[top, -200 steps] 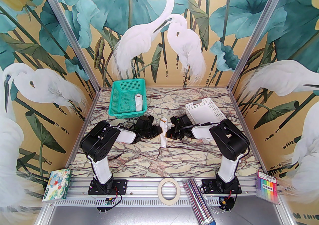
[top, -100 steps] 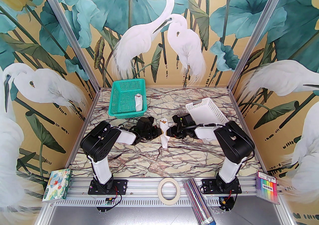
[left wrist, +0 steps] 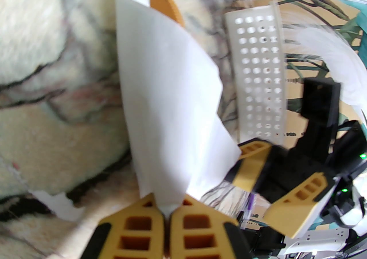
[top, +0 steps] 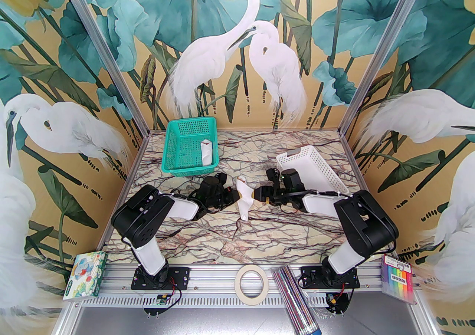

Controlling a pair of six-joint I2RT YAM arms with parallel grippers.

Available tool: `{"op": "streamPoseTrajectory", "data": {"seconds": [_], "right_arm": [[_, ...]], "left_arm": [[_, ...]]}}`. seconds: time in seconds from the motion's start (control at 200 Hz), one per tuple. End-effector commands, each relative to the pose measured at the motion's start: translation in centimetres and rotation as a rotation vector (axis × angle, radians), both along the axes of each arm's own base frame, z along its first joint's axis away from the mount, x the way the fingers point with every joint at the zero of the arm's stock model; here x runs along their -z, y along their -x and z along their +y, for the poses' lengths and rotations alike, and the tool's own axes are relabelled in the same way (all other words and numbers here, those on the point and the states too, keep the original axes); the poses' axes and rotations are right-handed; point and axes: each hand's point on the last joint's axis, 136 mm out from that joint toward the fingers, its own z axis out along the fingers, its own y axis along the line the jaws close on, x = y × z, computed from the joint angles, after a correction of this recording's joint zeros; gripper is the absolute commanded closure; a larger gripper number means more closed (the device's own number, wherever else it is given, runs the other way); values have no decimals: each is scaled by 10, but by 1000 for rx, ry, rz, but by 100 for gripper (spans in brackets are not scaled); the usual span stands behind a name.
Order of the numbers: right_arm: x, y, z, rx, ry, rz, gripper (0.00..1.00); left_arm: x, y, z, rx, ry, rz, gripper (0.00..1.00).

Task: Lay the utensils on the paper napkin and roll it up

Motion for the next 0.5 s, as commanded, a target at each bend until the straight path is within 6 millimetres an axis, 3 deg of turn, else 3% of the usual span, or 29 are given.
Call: {"op": "streamPoseTrajectory", "data": {"seconds": [0.0,0.18,0.215,0.335,0.495], "right_arm": [[-31,-5,2,-5,-109,-99,27],[-50,-5,2,-15,-170,-154,19],[-54,-4,3,-15,-183,-165,12],[-67,-1,3,-20,-214,-205,4],[-58,-1,1,-14,-184,-169,1]], "left_arm": [[-28,-8,-1,-6,39,-107,100],[-47,-9,-2,6,79,-177,100],[-52,-10,-3,6,89,-195,100],[-69,-10,-2,5,121,-246,100],[-80,-10,-3,20,111,-265,100]]}}
